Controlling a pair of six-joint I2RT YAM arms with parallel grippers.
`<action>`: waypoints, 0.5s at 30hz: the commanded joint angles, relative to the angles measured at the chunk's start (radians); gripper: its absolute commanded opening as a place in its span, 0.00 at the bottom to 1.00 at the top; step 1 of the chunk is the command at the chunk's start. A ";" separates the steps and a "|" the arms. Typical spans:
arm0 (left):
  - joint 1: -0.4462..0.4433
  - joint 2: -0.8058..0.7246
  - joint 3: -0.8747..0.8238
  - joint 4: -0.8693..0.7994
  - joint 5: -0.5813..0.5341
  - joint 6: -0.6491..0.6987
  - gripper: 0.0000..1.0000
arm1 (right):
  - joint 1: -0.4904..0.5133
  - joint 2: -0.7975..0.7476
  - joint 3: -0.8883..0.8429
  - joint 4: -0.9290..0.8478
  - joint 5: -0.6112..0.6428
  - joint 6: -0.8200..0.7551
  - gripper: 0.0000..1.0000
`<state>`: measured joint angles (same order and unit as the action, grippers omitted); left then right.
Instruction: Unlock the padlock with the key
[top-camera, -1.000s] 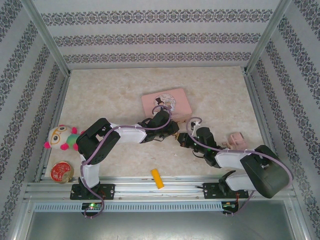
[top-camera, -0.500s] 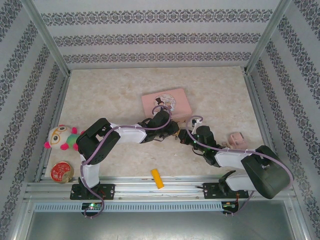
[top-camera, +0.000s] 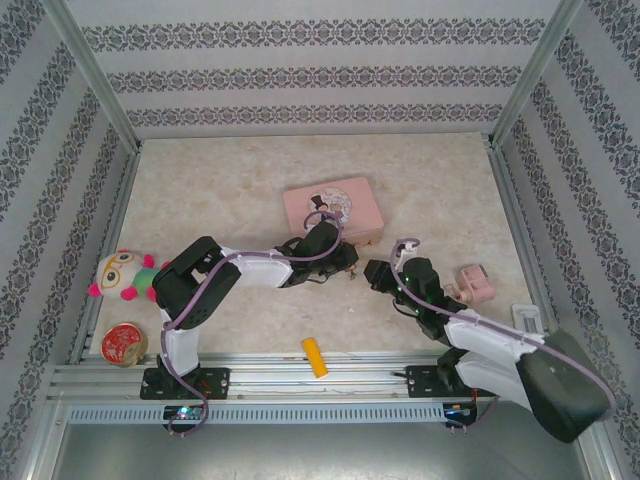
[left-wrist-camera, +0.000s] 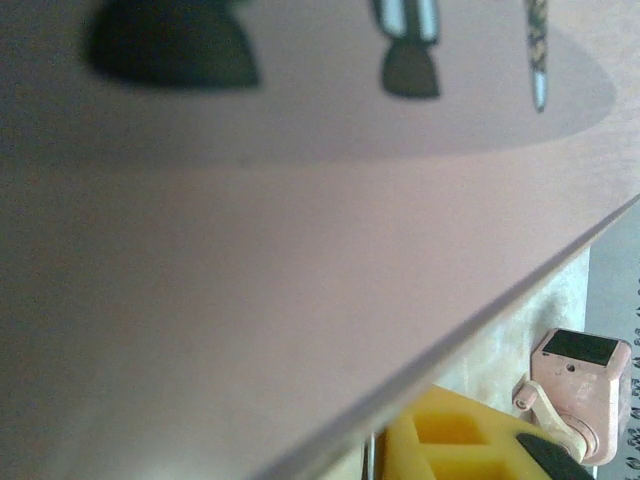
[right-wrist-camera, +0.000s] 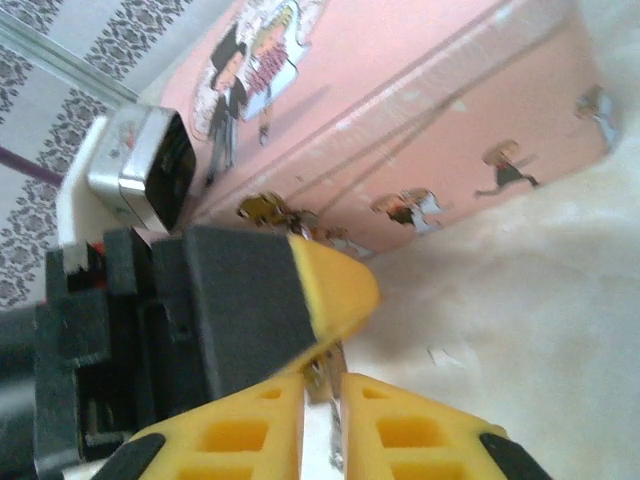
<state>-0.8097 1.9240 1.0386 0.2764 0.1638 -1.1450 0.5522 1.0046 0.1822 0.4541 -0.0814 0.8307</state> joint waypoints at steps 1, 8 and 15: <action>-0.005 0.007 -0.015 -0.006 0.044 -0.037 0.23 | 0.035 -0.098 -0.024 -0.212 0.061 0.034 0.23; -0.004 0.012 -0.005 -0.003 0.051 -0.042 0.23 | 0.106 -0.269 -0.053 -0.367 0.141 0.081 0.28; -0.004 0.013 -0.008 -0.005 0.051 -0.045 0.23 | 0.118 -0.298 -0.063 -0.371 0.164 0.084 0.39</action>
<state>-0.8097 1.9240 1.0386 0.2768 0.1642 -1.1450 0.6529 0.7113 0.1249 0.1047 0.0422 0.9100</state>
